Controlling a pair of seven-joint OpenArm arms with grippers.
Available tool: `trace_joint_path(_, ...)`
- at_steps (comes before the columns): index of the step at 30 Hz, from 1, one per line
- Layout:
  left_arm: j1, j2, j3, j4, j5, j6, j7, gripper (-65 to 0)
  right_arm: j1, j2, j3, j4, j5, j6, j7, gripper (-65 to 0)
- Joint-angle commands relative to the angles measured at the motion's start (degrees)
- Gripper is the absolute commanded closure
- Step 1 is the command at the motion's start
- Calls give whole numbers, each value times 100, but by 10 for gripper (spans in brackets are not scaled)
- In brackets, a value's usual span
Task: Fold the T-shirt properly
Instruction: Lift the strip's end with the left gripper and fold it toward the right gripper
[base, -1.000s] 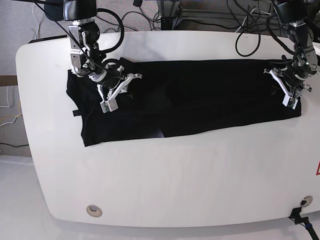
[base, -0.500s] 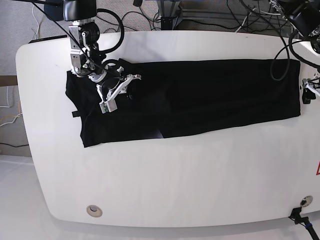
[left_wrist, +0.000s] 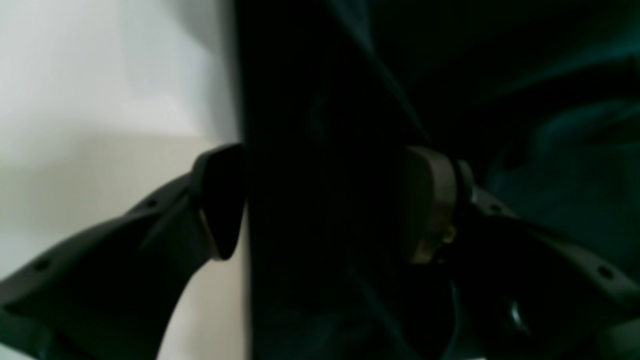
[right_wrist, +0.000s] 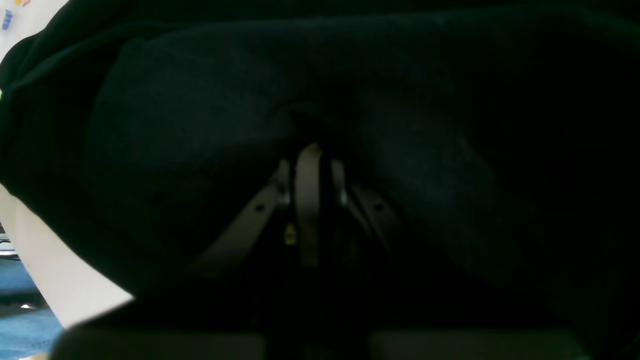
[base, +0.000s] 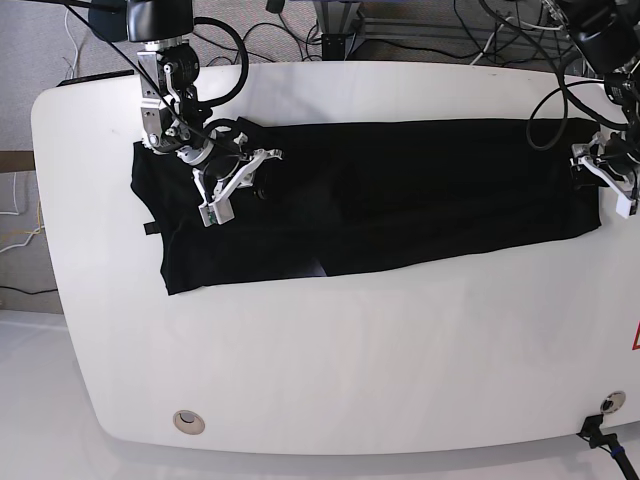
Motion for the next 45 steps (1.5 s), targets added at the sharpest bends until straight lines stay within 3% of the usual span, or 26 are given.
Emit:
trace_joint_path(1, -78, -130, 153, 69, -94, -8, -42, -428, -28, 71, 16, -4, -305, -164, -269, -25)
trace_joint_path(8, -69, 2, 259, -36, -94, -8, -51, -405, -28, 80, 33, -12, -305, -164, -269, -25)
trace_joint_path(10, -69, 46, 241, -27, -94, -8, -148, -306, -20, 80, 42, -12, -305, -164, -269, -25)
trace_joint_path(13, -52, 46, 241, -27, -94, -8, -447, -49, -11, 80, 42, -12, -305, -164, -269, -25)
trace_joint_path(14, -52, 46, 241, -19, -94, -8, -429, 0, -11, 80, 42, -12, -305, -164, -269, -25)
trace_joint_path(18, 71, 81, 276, 456, -129, -8, -332, 0, -11, 71, 42, -21, -305, -164, -269, -25)
trace_joint_path(22, 432, 424, 311, 1669, -780, -8, 265, 0, -2, 71, 42, -21, -314, -164, -269, -25)
trace_joint_path(26, 458, 898, 724, 2601, -1211, -8, 890, 0, -2, 36, 24, -21, -332, -164, -269, -25)
trace_joint_path(29, 362, 1487, 1085, 2926, -1290, -8, 1118, 0, -2, 36, 24, -21, -314, -164, -269, -25)
trace_joint_path(35, -60, 2410, 1929, 2944, -1228, -8, 1127, 0, -20, 27, 33, -21, -305, -164, -269, -25)
trace_joint_path(36, -104, 2516, 2096, 2944, -1228, 128, 1118, 0, -28, 27, 33, -21, -305, -164, -269, -25)
trace_joint_path(39, -131, 2744, 2492, 2944, -1237, 586, 1109, 0, -37, 27, 42, -21, -305, -164, -269, -25)
trace_joint_path(45, -315, 2955, 2711, 2636, -1237, 594, 1109, 0, -37, 27, 42, -12, -296, -164, -269, -25)
